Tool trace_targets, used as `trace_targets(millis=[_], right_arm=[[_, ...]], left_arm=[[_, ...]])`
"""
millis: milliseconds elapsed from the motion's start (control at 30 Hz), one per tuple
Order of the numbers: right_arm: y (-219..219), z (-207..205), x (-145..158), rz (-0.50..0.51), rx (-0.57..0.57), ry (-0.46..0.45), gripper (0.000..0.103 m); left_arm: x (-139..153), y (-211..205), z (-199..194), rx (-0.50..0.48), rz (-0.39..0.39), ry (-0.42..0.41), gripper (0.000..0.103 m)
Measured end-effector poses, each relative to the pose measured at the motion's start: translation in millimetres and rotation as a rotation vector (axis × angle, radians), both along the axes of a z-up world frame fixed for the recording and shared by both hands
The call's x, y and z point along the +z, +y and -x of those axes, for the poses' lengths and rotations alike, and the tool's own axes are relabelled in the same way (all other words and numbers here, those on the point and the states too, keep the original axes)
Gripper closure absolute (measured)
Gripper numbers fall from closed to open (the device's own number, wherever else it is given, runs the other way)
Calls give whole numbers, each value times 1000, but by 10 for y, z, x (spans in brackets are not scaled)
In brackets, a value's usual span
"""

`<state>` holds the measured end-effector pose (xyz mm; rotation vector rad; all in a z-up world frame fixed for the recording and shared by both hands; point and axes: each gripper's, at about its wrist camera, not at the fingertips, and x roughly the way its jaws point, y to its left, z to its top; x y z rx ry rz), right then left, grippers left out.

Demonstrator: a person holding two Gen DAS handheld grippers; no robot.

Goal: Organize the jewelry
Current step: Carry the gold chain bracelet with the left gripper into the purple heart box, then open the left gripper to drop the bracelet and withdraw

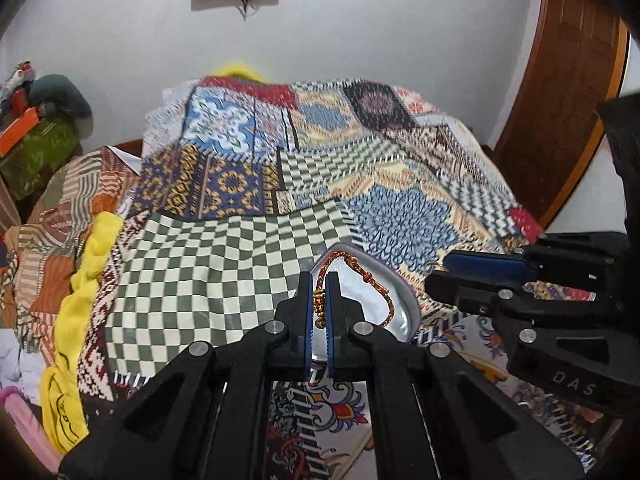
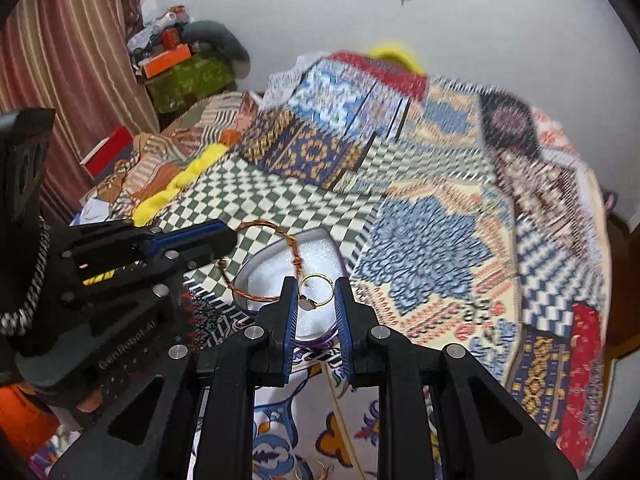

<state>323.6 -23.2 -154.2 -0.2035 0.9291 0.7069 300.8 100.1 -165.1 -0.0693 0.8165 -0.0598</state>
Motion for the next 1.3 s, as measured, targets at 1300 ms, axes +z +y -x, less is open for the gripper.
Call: trace_targets(millis=[1300], right_arm=[[87, 207, -1, 152, 18, -82, 63]], left_arm=[[15, 116, 155, 36, -8, 54, 77]])
